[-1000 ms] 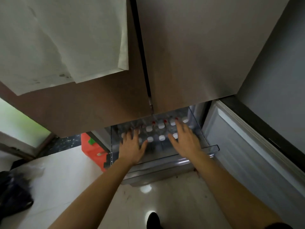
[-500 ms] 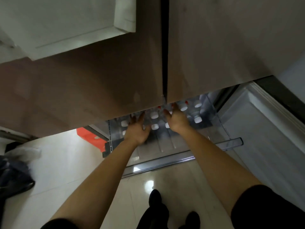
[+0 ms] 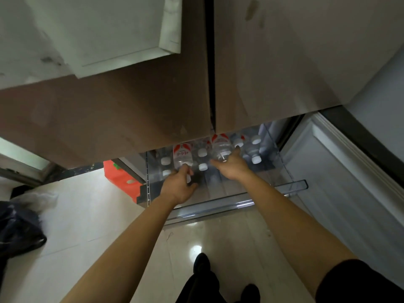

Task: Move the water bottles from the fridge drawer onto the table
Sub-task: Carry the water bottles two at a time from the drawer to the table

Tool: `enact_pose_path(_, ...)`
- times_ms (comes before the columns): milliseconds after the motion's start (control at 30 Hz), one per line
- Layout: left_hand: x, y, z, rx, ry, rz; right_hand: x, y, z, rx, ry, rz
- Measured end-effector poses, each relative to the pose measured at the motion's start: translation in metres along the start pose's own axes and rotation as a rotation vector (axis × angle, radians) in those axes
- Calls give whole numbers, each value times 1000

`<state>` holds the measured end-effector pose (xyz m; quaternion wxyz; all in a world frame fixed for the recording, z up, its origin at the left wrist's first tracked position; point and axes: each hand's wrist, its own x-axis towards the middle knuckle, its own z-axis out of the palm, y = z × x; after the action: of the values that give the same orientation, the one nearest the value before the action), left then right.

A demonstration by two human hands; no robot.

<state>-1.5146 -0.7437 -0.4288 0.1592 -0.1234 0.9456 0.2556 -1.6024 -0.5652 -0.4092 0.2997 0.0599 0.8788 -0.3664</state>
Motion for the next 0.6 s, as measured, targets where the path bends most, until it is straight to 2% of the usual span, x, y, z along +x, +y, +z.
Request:
enact_pose_path(67,-16,9,-4,25,93,-11,-8,4,-3,-27,38,-47)
enact_pose_path(233,-49,29,-15,60,533,52,-38,7,-28,-113,118,-140)
enact_pose_path(300,-60,35,-21,20,640,101,-50,11,-39,-103,152,-177)
enact_pose_path(433,-79,40,-16,15,678,213,-75,16,-58,-147,173,-243)
enact_pose_path(600,-78,43,-7,-11,629,209,-86,21,-71,-287,228,-280)
